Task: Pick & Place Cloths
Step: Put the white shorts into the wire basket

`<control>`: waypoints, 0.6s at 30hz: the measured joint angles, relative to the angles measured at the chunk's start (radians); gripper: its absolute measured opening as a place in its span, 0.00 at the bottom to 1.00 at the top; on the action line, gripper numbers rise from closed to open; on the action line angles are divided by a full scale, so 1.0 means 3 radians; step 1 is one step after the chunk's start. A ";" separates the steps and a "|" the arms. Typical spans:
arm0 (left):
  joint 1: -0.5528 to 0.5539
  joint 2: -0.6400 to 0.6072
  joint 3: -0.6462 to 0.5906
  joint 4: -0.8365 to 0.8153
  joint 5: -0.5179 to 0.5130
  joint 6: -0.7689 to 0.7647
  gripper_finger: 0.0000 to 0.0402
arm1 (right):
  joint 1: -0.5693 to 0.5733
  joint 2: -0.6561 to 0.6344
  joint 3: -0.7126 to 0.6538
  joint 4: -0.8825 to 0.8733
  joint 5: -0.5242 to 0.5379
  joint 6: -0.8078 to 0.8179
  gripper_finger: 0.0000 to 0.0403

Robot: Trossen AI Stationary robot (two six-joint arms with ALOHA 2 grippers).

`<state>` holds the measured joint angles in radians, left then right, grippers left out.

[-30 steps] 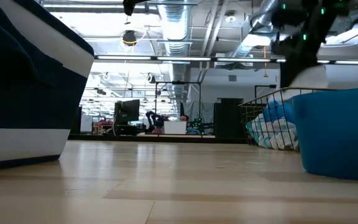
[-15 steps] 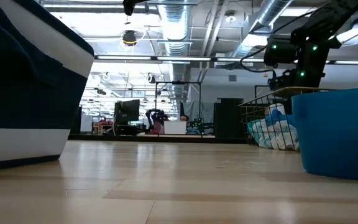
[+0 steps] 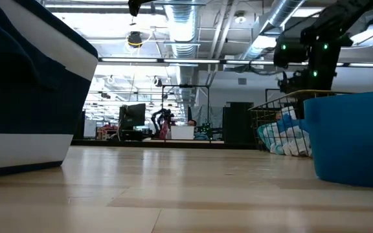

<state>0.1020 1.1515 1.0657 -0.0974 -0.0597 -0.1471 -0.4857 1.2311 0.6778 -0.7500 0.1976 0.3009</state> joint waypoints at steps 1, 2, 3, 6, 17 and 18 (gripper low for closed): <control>0.0000 0.0000 0.0000 0.0000 0.0000 0.0000 0.30 | 0.0001 -0.0045 0.0044 -0.0033 -0.0015 -0.0038 0.55; 0.0000 0.0000 0.0000 0.0000 0.0000 0.0000 0.30 | 0.0001 -0.0094 0.0090 -0.0071 -0.0030 -0.0069 0.57; 0.0000 0.0000 0.0000 0.0001 0.0000 0.0007 0.30 | 0.0001 -0.0132 0.0138 -0.0107 -0.0049 -0.0100 0.58; 0.0000 0.0000 -0.0001 0.0001 0.0000 0.0023 0.30 | 0.0001 -0.0233 0.0276 -0.0262 -0.0173 -0.0193 0.61; 0.0000 -0.0106 -0.0005 0.0001 0.0001 0.0024 0.30 | 0.0001 -0.0574 0.0839 -0.0722 -0.0235 -0.0254 0.64; 0.0000 -0.0145 -0.0005 0.0000 0.0001 0.0024 0.30 | 0.0001 -0.0610 0.0892 -0.0738 -0.0234 -0.0268 0.64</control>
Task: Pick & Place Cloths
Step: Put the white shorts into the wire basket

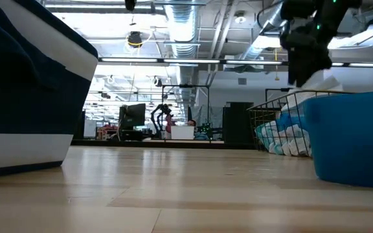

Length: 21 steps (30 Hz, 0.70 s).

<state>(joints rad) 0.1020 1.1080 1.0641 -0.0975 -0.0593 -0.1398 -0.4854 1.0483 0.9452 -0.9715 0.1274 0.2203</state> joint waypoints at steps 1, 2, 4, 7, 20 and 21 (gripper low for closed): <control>0.0000 -0.0045 0.0000 0.0004 0.0000 0.0000 0.30 | 0.0000 -0.0035 0.0051 -0.0004 0.0001 -0.0022 0.64; 0.0000 -0.0097 0.0000 -0.0002 0.0003 0.0000 0.30 | 0.0004 -0.0077 0.0104 0.0001 0.0001 -0.0031 0.64; 0.0000 -0.0236 0.0000 -0.0007 0.0013 -0.0014 0.29 | 0.0032 -0.0198 0.0214 0.0059 0.0004 -0.0040 0.63; 0.0000 -0.0524 0.0001 0.0001 0.0024 -0.0013 0.23 | 0.0117 -0.0436 0.0316 0.0360 0.0020 -0.0146 0.57; 0.0001 -0.1188 0.0004 -0.0147 0.0024 0.0001 0.01 | 0.0118 -0.0990 -0.0827 0.0064 0.0109 0.0537 0.03; 0.0000 -0.1188 0.0004 -0.0147 0.0024 0.0003 0.01 | 0.0122 -0.0986 -0.0960 0.0138 0.0086 0.0602 0.02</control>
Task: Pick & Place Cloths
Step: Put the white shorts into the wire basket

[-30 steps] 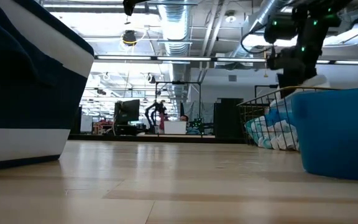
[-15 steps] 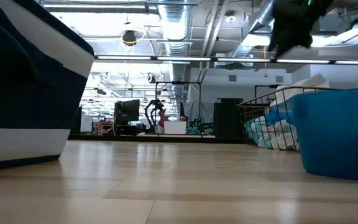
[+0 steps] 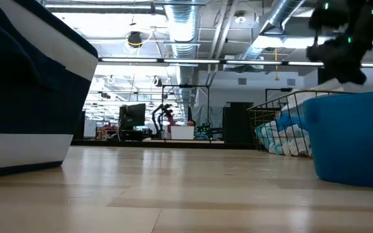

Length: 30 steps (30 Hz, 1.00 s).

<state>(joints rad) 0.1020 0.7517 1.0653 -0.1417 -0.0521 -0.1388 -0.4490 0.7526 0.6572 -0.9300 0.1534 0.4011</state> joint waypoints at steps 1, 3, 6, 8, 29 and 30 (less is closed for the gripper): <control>0.0000 0.0002 0.0000 -0.0002 0.0000 0.0002 0.01 | 0.0002 0.0047 -0.0062 0.0003 -0.0078 0.0071 0.01; 0.0000 0.0009 -0.0002 -0.0017 0.0000 0.0003 0.01 | -0.0013 0.0193 -0.0011 0.0123 -0.0155 0.0074 0.01; 0.0000 0.0006 -0.0003 -0.0017 0.0000 0.0004 0.01 | -0.0018 0.0418 0.0091 0.0092 0.0016 0.0096 0.01; 0.0000 0.0006 -0.0003 -0.0031 0.0001 0.0003 0.01 | -0.0038 0.0623 0.0105 0.0072 0.0027 0.0272 0.01; 0.0000 0.0009 -0.0003 -0.0217 0.0003 -0.0077 0.01 | 0.0044 0.2255 0.0117 0.0717 -0.0011 0.0145 0.00; 0.0001 0.0009 -0.0003 -0.0217 0.0004 -0.0077 0.01 | 0.0043 0.2233 0.0110 0.0723 -0.0016 0.0113 0.00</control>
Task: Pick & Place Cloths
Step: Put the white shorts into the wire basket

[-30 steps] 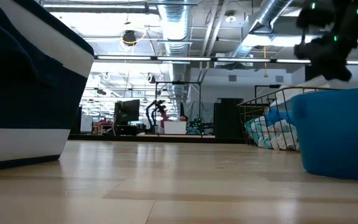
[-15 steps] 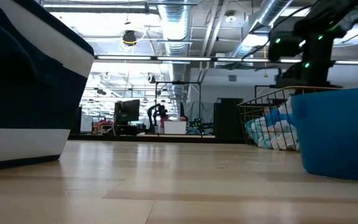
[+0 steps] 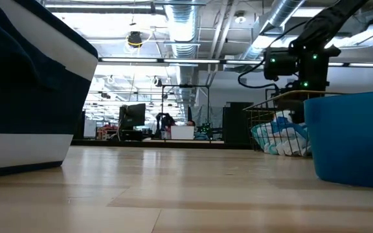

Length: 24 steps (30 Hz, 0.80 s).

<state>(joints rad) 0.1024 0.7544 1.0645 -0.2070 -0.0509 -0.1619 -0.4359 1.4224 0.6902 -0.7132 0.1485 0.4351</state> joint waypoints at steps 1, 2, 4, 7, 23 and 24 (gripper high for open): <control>-0.0001 0.0000 0.0000 0.0000 0.0000 0.0000 0.01 | -0.0010 -0.0029 -0.0002 0.0000 -0.0013 -0.0016 0.00; 0.0000 0.0000 0.0000 0.0000 -0.0001 0.0000 0.01 | -0.0024 -0.0075 -0.0006 0.0000 -0.0037 -0.0015 0.00; 0.0000 0.0000 0.0000 -0.0004 0.0000 0.0000 0.01 | -0.0042 -0.0210 -0.0012 -0.0036 -0.0082 0.0039 0.00; 0.0000 0.0000 0.0000 -0.0006 -0.0007 0.0000 0.01 | -0.0033 -0.0498 -0.0013 -0.0143 -0.0143 0.0105 0.00; 0.0000 0.0000 0.0000 -0.0010 -0.0160 0.0000 0.01 | -0.0028 -0.1472 0.0271 -0.0254 -0.0138 0.0262 0.00; 0.0000 0.0000 0.0000 -0.0010 -0.0161 0.0000 0.01 | -0.0028 -0.1512 0.0288 -0.0140 -0.0102 0.0233 0.00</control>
<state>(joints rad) 0.1023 0.7544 1.0645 -0.2100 -0.0994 -0.1619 -0.4442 0.9689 0.7766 -0.7551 0.1179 0.5049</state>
